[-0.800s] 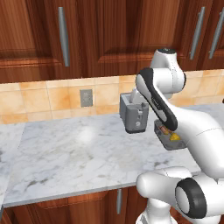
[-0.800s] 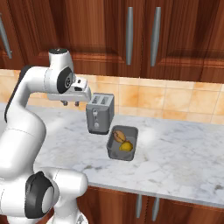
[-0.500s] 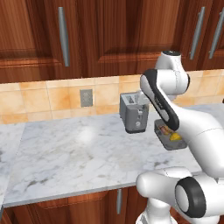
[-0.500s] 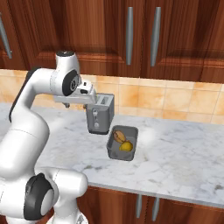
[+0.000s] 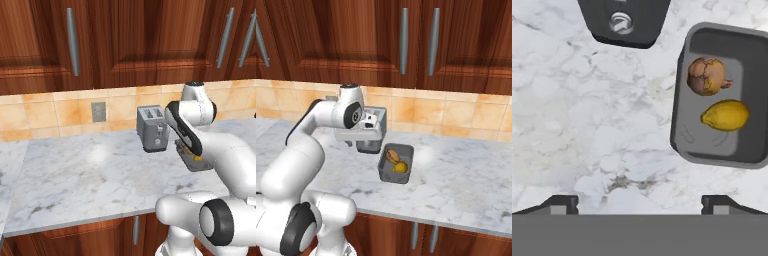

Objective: Place the tupperware on the top shelf of the fridge. Make space for the tupperware among the existing items by rearranging them on the shelves if needed. Close the fridge door when finished.

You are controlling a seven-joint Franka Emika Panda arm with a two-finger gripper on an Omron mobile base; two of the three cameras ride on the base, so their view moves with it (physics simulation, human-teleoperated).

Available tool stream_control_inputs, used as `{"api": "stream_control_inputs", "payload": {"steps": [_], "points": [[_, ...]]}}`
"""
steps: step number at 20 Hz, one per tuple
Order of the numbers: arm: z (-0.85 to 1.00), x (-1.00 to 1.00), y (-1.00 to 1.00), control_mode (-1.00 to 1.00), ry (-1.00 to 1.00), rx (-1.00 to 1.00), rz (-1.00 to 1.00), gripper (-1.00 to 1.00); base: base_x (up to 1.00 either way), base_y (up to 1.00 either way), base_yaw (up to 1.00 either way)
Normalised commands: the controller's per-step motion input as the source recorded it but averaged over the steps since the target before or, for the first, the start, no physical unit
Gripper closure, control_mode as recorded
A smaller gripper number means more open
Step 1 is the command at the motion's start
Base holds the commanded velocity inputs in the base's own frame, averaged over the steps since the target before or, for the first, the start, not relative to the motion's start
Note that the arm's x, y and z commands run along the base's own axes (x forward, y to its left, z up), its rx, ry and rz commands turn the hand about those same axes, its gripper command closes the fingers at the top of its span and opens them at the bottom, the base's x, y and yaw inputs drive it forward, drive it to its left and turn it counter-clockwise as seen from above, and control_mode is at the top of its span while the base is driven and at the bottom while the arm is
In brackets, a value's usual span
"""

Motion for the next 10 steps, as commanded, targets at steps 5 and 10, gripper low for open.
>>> {"api": "stream_control_inputs", "payload": {"steps": [5, 10], "points": [[-0.78, 0.02, -0.45, -1.0, 0.06, -0.01, 0.0, -1.0, 0.0, 0.0, 0.0], [-0.44, 0.13, -0.37, -1.0, 0.0, 0.05, 0.0, -1.0, 0.0, 0.0, 0.0]]}}
